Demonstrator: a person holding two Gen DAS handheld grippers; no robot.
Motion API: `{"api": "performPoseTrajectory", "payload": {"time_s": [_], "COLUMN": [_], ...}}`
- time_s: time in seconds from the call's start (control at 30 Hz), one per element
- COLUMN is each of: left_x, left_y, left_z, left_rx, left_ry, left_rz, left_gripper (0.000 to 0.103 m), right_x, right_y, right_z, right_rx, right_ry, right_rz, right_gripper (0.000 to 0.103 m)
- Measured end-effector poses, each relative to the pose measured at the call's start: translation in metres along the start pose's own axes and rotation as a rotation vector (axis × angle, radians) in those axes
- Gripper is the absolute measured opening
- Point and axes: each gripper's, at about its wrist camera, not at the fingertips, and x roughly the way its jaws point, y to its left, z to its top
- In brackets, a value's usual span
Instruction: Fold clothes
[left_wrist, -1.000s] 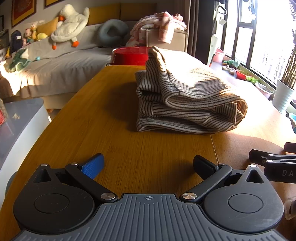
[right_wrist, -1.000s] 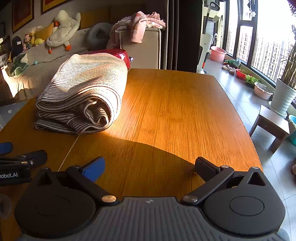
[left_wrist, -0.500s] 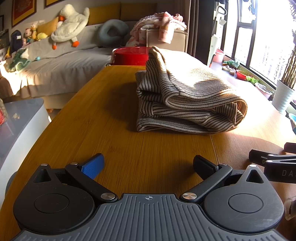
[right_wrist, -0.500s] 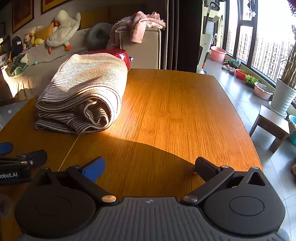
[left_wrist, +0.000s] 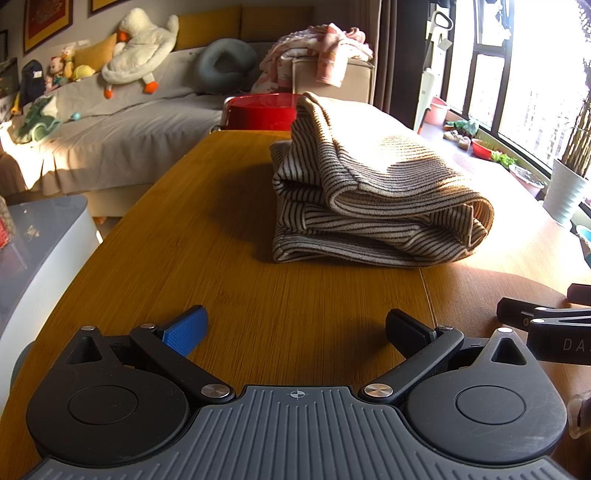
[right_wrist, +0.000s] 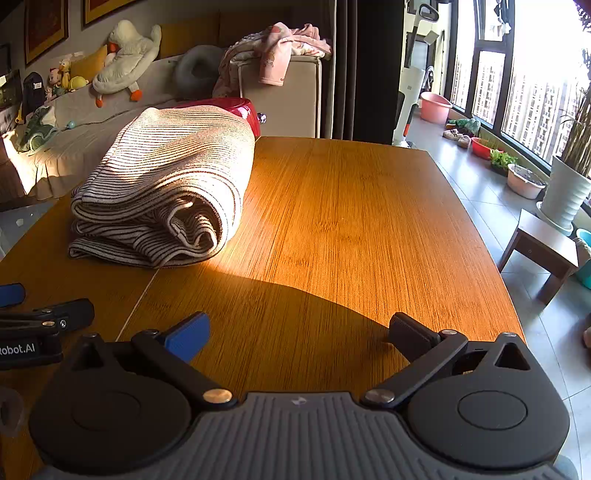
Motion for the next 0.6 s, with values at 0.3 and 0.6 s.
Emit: {"api": "performPoseTrajectory", "payload": {"time_s": [0.3, 0.6], "left_x": [-0.001, -0.0012], "left_y": [-0.0007, -0.001], "left_z": [0.0002, -0.0002], "left_rx": [0.009, 0.011], "left_ry": [0.004, 0.005], "left_rz": [0.008, 0.011], "left_gripper": [0.103, 0.103], "right_x": [-0.0006, 0.0], "right_y": [0.0001, -0.0007], "right_z": [-0.0009, -0.0009], "right_rx": [0.001, 0.002], "right_ry": [0.0, -0.001], "right_rz": [0.001, 0.001], "right_gripper": [0.103, 0.103]}}
